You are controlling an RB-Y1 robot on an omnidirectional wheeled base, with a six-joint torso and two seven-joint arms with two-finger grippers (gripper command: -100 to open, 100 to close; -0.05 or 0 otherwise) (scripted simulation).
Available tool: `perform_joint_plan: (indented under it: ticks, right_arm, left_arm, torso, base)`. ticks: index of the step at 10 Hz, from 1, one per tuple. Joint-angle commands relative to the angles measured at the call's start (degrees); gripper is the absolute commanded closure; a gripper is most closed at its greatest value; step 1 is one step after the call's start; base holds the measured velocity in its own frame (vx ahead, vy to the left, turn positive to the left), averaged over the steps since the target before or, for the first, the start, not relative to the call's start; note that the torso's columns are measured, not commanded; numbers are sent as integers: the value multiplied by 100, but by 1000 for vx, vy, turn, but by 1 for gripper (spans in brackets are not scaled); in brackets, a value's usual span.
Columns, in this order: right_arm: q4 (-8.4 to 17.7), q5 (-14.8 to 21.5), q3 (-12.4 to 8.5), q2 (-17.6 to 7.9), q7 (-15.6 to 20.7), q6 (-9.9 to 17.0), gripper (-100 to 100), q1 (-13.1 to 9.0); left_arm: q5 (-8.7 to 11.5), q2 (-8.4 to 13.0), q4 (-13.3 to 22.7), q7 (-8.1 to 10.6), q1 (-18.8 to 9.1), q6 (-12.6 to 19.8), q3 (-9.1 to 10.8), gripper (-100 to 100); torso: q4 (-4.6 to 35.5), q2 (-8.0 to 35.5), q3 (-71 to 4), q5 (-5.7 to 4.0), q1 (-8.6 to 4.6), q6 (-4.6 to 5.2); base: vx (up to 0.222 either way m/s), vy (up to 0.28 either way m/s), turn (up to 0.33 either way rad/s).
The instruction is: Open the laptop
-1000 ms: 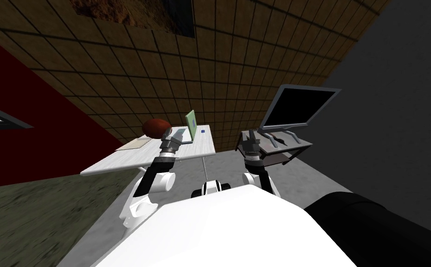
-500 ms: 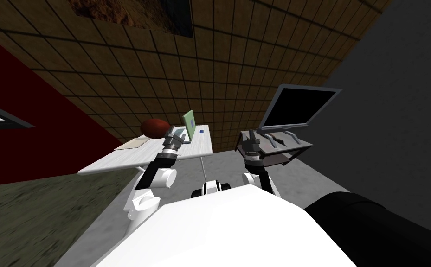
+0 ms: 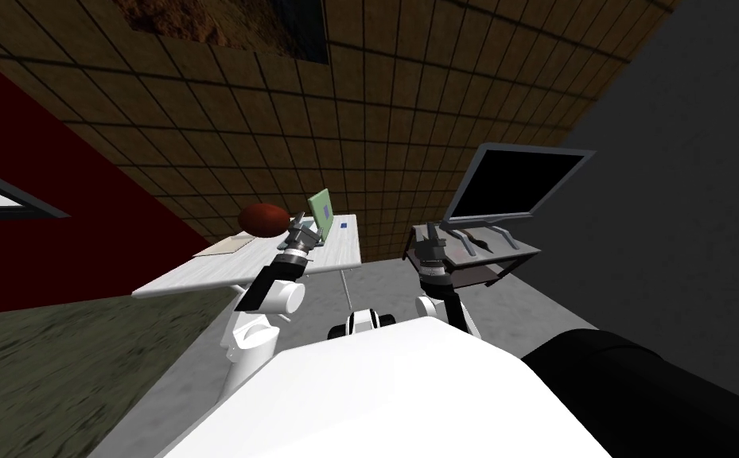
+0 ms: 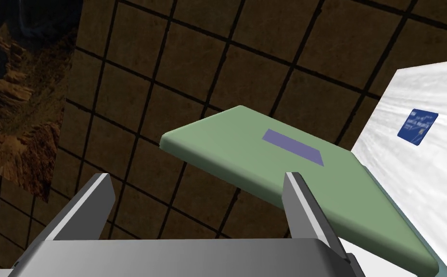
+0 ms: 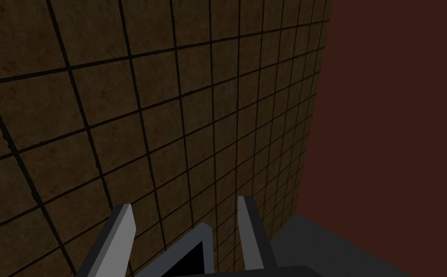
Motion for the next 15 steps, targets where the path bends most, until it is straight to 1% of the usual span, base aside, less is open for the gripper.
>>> perform_joint_plan:
  ticks: [1,2,3,4,5,6,7,8,9,10,11,12,13,14,15]
  right_arm:
    - [0,0,0,0,0,0,0,0]
    - [0,0,0,0,0,0,0,0]
    - [0,0,0,0,0,0,0,0]
    - [0,0,0,0,0,0,0,0]
    - [0,0,0,0,0,0,0,0]
    - [0,0,0,0,0,0,0,0]
    - [0,0,0,0,0,0,0,0]
    - [0,0,0,0,0,0,0,0]
    - [0,0,0,0,0,0,0,0]
    - [0,0,0,0,0,0,0,0]
    - [0,0,0,0,0,0,0,0]
    - [0,0,0,0,0,0,0,0]
    - [0,0,0,0,0,0,0,0]
    - [0,0,0,0,0,0,0,0]
    - [0,0,0,0,0,0,0,0]
  left_arm:
    - [47,-37,19,104,-198,329,-5,-100]
    - [86,-56,21,201,-362,555,5,-100]
    - [86,-56,21,201,-362,593,5,-100]
    - [115,-73,27,299,-526,828,22,-100]
    - [115,-73,27,299,-526,855,22,-100]
    - [136,-87,35,400,-690,1096,44,-100]
    - [136,-87,35,400,-690,1117,44,-100]
    - [150,-98,44,503,-853,1341,72,-100]
    - [150,-98,44,503,-853,1378,72,-100]
    - [157,-108,54,606,-1014,1606,104,-100]
    - [157,-108,54,606,-1014,1636,104,-100]
    - [159,-117,64,710,-1173,1861,139,-100]
    - [159,-117,64,710,-1173,1891,139,-100]
    - [157,-124,74,813,-1329,2124,177,-100]
    - [152,-129,84,914,-1482,2272,216,-100]
  torso:
    - [0,-2,-1,-1,-3,0]
    - [-1,-3,-2,-2,-6,1]
    - [-1,-5,-3,-3,-9,0]
    - [-1,-3,-2,-3,-10,1]
    - [-1,-5,-3,-3,-10,0]
    - [-1,-2,-1,-2,-8,1]
    - [0,-2,-1,-2,-7,0]
    - [0,-1,-1,-2,-7,1]
    - [0,-2,-1,-3,-10,0]
    - [0,-1,-1,-2,-8,1]
    - [0,-2,-1,-2,-8,0]
    - [-1,-2,-1,-2,-8,1]
    - [-1,-3,-2,-2,-8,0]
    - [-1,-2,-2,-2,-9,1]
    - [-1,-4,-3,-3,-9,0]
  base:
    - [6,-33,31]
    - [12,-33,66]
    - [11,-33,26]
    - [18,-35,63]
    - [15,-28,36]
    - [17,-27,76]
    - [16,-24,38]
    - [17,-28,67]
    - [15,-23,49]
    - [17,-22,96]
    - [17,-19,43]
    - [20,-19,83]
    - [20,-17,44]
    - [28,-17,85]
    - [37,-24,129]
